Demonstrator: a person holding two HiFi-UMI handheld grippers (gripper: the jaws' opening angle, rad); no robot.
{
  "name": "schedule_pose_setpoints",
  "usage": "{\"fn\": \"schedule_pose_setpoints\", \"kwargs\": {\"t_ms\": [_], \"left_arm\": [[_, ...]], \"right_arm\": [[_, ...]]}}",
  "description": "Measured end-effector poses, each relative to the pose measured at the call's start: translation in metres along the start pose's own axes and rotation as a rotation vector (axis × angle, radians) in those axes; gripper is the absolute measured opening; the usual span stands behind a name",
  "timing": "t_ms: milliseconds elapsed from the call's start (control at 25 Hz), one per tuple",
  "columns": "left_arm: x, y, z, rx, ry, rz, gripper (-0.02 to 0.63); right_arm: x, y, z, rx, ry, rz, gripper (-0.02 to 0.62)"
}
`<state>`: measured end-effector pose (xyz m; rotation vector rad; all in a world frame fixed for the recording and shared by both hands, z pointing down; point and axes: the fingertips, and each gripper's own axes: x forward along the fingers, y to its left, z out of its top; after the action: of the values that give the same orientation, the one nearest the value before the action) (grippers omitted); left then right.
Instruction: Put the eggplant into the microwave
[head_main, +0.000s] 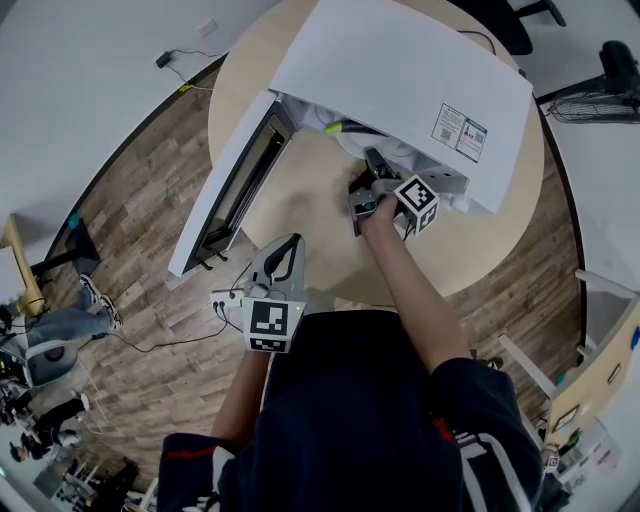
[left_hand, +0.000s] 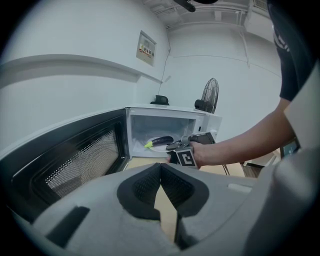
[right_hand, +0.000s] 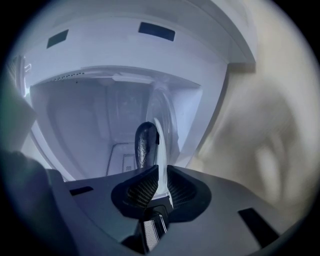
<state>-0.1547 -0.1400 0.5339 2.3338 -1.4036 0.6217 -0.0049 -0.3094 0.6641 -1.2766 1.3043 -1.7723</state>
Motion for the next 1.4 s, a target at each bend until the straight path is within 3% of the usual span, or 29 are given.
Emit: {"fn": "schedule_pose_setpoints", "kwargs": {"t_ms": [360, 640, 880, 1200, 1400], "left_arm": [[0.001, -0.002, 0.002, -0.003, -0.002, 0.002, 0.014], [0.0, -0.005, 0.0, -0.002, -0.001, 0.003, 0.014], [-0.001, -0.005, 0.001, -0.003, -0.003, 0.002, 0.014], [0.0, -0.003, -0.001, -0.004, 0.002, 0.006, 0.014], [-0.002, -0.004, -0.003, -0.004, 0.006, 0.005, 0.014]], "right_arm": [[-0.002, -0.005, -0.001, -0.013, 0.018, -0.03, 0.048], [-0.01, -0.003, -0.012, -0.113, 0.058, -0.038, 0.051], [-0.016, -0.002, -0.027, -0.359, 0.118, -0.082, 0.049], [-0.015, -0.007, -0.04, -0.842, 0.192, -0.214, 0.014], [-0.009, -0.003, -0.043, -0.978, 0.195, -0.239, 0.012]]}}
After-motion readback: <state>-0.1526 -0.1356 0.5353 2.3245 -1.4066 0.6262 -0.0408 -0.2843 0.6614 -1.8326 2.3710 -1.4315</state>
